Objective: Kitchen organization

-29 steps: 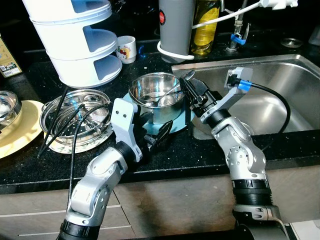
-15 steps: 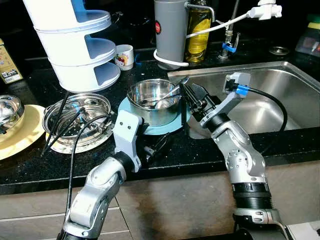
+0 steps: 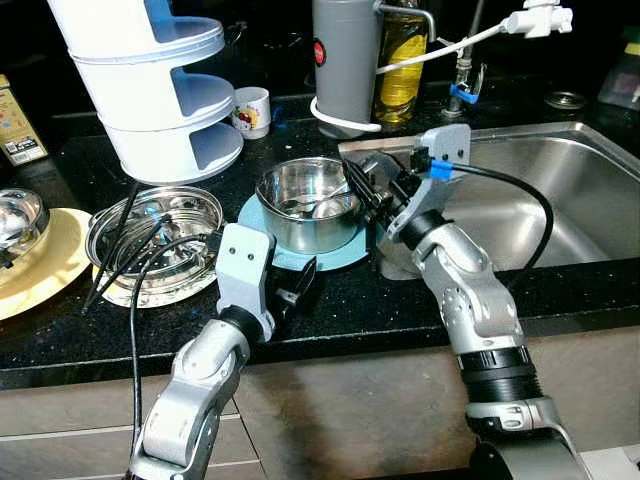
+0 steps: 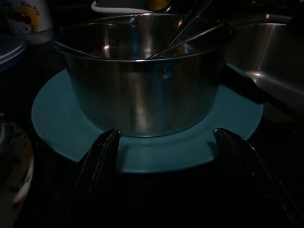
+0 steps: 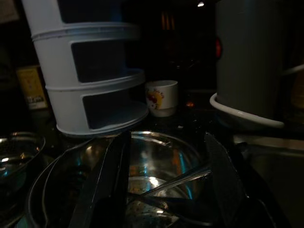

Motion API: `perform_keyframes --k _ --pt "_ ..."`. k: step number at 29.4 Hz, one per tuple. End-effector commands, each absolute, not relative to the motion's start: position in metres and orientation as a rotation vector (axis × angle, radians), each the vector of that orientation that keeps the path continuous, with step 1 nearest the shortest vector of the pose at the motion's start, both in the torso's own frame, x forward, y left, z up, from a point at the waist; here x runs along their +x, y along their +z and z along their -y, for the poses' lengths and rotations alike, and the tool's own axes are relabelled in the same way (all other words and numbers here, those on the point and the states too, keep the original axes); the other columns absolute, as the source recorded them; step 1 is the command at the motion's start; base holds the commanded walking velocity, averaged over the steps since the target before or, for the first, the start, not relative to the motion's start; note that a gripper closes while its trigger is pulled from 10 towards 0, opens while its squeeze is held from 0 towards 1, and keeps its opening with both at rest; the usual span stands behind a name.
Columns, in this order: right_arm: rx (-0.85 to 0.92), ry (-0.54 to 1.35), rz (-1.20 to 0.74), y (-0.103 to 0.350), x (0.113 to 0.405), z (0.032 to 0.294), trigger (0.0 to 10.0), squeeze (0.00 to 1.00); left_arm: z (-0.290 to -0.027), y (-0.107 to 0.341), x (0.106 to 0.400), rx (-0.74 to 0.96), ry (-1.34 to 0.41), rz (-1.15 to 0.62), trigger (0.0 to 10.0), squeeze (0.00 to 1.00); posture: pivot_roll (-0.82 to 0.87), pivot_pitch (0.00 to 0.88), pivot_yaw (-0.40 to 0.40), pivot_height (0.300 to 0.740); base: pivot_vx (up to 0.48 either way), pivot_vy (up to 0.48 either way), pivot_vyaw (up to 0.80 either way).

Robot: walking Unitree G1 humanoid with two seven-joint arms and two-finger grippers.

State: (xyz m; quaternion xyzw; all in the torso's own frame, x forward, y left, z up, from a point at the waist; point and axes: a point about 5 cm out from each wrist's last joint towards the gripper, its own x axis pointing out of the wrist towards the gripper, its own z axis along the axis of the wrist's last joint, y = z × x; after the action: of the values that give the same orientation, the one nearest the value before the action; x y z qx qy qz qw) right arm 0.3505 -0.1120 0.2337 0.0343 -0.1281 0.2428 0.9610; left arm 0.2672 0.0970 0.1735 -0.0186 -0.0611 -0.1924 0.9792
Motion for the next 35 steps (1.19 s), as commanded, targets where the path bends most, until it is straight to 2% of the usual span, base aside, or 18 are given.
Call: perform_keyframes --k 1,13,23,24,25,26,27,28,35 --pt "0.051 0.486 0.238 0.23 0.352 0.111 10.0 0.0 -0.1 0.175 0.266 -0.035 -0.369 0.138 10.0 0.0 -0.02 0.0 0.032 0.74 0.0 0.0 0.0" --pt "0.049 0.476 0.149 0.221 0.355 0.11 10.0 0.0 -0.099 0.177 0.269 -0.035 -0.36 0.146 10.0 0.0 -0.02 0.0 0.031 0.74 0.0 0.0 0.0" --pt "0.151 0.476 0.074 0.218 0.359 0.108 10.0 0.0 -0.099 0.179 0.271 -0.038 -0.357 0.153 10.0 0.0 -0.02 0.0 0.031 0.74 0.0 0.0 0.0" --pt "0.155 0.498 0.07 0.218 0.358 0.107 7.1 0.0 -0.1 0.18 0.271 -0.037 -0.357 0.154 10.0 0.0 -0.02 0.0 0.031 0.74 0.0 0.0 0.0" --pt "0.155 0.498 0.07 0.218 0.358 0.107 7.1 0.0 -0.1 0.18 0.271 -0.037 -0.357 0.154 10.0 0.0 -0.02 0.0 0.031 0.74 0.0 0.0 0.0" --pt "0.153 0.52 0.067 0.219 0.357 0.105 3.5 0.0 -0.1 0.18 0.271 -0.037 -0.356 0.154 10.0 0.0 -0.02 0.0 0.031 0.74 0.0 0.0 0.0" --pt "0.15 0.536 0.067 0.219 0.356 0.103 2.0 0.0 -0.1 0.18 0.271 -0.036 -0.356 0.154 10.0 0.0 -0.02 0.0 0.033 0.74 0.0 0.0 0.0" --pt "0.148 0.548 0.067 0.22 0.355 0.102 0.0 0.0 -0.1 0.18 0.271 -0.036 -0.356 0.154 10.0 0.0 -0.02 0.0 0.033 0.74 0.0 0.0 0.0" --pt "0.124 0.587 0.08 0.224 0.352 0.099 0.0 0.0 -0.099 0.18 0.272 -0.04 -0.36 0.156 10.0 0.0 -0.02 0.0 0.033 0.74 0.0 0.0 0.0"
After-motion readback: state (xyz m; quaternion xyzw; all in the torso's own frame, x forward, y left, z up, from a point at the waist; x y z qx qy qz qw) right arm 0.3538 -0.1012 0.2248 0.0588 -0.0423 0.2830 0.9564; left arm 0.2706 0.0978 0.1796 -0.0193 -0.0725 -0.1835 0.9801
